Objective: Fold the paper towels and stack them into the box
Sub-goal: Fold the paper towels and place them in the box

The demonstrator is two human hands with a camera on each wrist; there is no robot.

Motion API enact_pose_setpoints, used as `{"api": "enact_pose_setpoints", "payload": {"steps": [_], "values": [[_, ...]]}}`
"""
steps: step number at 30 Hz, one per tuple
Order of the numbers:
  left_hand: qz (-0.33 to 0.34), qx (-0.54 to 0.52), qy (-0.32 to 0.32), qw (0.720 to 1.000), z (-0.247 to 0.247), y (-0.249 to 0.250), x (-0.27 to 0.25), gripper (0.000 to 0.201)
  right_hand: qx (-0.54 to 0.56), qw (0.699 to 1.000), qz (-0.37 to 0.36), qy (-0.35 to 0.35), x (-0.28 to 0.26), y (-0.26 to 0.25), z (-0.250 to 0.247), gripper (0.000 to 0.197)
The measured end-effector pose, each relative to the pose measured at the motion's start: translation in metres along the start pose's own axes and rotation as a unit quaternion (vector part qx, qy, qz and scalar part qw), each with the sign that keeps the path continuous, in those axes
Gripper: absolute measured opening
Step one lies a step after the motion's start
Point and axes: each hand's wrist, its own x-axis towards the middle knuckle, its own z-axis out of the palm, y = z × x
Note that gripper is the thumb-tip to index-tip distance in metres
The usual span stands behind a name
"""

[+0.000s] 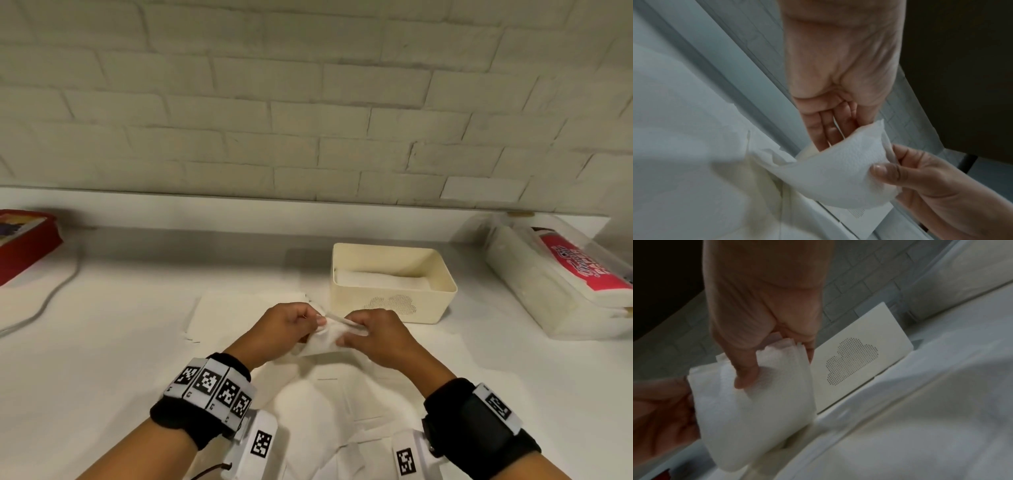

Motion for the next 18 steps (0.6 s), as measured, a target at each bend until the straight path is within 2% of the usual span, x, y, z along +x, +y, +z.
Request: {"api": "enact_pose_setpoints", "payload": {"steps": [1, 3, 5, 7, 11, 15, 18], "values": [[0.001, -0.028, 0.006, 1.000, -0.001, 0.002, 0.001, 0.019, 0.005, 1.000, -0.010, 0.022, 0.001, -0.002, -0.002, 0.017], [0.004, -0.075, 0.009, 0.997, -0.001, 0.006, 0.002, 0.018, 0.011, 0.996, -0.050, 0.073, 0.003, 0.000, 0.000, 0.051], [0.003, -0.114, 0.005, 0.994, -0.001, 0.010, 0.002, 0.018, 0.023, 0.985, -0.120, 0.122, 0.005, 0.001, 0.006, 0.067], [-0.003, -0.138, 0.004, 0.990, 0.000, 0.013, 0.004, 0.019, 0.016, 0.971, -0.180, 0.157, 0.008, 0.004, 0.014, 0.058], [-0.020, -0.168, 0.008, 0.986, -0.001, 0.016, 0.011, 0.010, -0.014, 0.950, -0.218, 0.223, 0.019, 0.007, 0.019, 0.029], [-0.024, -0.201, 0.031, 0.979, -0.006, 0.017, 0.016, 0.012, 0.006, 0.953, -0.205, 0.224, 0.021, 0.010, 0.012, 0.020], [-0.017, -0.220, 0.052, 0.974, -0.011, 0.018, 0.018, 0.013, 0.011, 0.960, -0.168, 0.222, 0.024, 0.007, 0.003, 0.014]]}}
